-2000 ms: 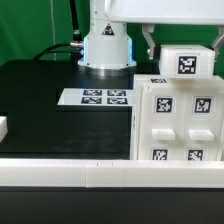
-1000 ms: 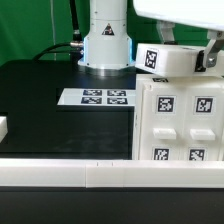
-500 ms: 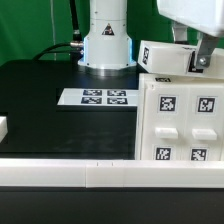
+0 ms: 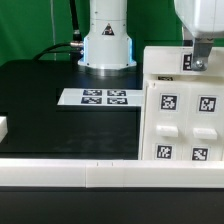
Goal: Assemble cabinet
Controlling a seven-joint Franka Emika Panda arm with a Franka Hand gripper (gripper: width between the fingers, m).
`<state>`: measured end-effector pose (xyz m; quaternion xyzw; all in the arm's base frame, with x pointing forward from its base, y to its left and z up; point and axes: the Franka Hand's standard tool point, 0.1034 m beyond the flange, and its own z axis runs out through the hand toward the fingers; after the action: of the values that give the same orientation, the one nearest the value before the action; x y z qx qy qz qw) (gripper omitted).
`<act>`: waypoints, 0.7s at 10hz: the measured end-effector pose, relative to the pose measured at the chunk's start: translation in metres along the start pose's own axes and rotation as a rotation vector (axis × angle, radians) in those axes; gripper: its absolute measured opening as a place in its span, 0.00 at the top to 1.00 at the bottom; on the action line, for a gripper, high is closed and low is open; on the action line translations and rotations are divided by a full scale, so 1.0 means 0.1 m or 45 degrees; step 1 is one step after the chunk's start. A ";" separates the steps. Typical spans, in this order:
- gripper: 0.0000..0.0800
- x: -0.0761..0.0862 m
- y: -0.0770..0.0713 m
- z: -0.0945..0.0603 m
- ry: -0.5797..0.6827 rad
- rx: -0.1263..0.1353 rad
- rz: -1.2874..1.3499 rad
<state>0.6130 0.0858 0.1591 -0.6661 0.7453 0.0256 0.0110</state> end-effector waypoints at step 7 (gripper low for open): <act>0.00 -0.13 -0.03 -0.28 -0.058 0.050 -0.101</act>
Offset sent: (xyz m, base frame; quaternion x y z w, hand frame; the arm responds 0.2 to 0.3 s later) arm 0.0030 0.0128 0.0348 0.0209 -0.0399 0.0145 0.9989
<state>0.6184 0.0969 0.1880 -0.6940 0.7183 0.0259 0.0421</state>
